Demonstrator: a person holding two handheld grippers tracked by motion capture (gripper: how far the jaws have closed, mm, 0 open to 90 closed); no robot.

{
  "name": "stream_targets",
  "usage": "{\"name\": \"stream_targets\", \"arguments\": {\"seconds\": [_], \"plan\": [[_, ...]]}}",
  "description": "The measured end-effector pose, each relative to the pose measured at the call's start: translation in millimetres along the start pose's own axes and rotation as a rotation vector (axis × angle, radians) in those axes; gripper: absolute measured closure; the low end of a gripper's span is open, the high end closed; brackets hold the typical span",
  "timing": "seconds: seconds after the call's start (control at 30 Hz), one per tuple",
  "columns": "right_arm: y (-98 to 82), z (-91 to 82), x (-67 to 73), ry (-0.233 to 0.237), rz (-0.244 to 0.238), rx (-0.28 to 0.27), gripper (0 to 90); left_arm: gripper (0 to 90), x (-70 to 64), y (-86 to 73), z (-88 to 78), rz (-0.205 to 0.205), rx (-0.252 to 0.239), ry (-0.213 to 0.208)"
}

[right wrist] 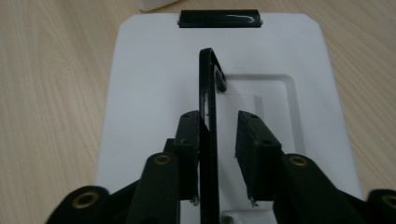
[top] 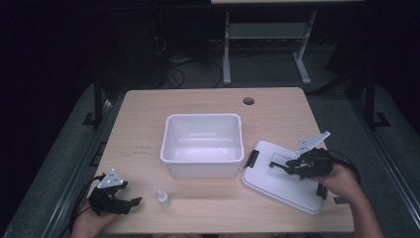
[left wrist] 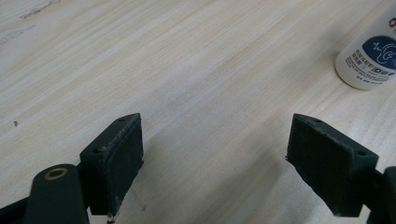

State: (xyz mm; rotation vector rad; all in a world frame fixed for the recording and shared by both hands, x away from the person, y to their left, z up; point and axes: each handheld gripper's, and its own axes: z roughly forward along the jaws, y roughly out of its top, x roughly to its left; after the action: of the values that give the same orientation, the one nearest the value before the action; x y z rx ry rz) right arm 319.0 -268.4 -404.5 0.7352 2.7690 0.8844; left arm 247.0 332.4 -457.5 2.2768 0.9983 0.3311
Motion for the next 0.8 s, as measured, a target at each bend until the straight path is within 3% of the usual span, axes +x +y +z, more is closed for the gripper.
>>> {"name": "stream_targets", "arguments": {"seconds": [0.43, 0.8], "plan": [[-1.2, -8.9, 19.0, -0.033, -0.014, -0.046, 60.7, 18.3, -2.1, 2.3, -0.9, 0.008, 0.001, 0.001], [-0.3, -12.8, 42.0, -0.067, -0.061, -0.085, 56.4, 19.0, -5.5, 9.6, -3.0, 0.037, 0.005, -0.002]]}}
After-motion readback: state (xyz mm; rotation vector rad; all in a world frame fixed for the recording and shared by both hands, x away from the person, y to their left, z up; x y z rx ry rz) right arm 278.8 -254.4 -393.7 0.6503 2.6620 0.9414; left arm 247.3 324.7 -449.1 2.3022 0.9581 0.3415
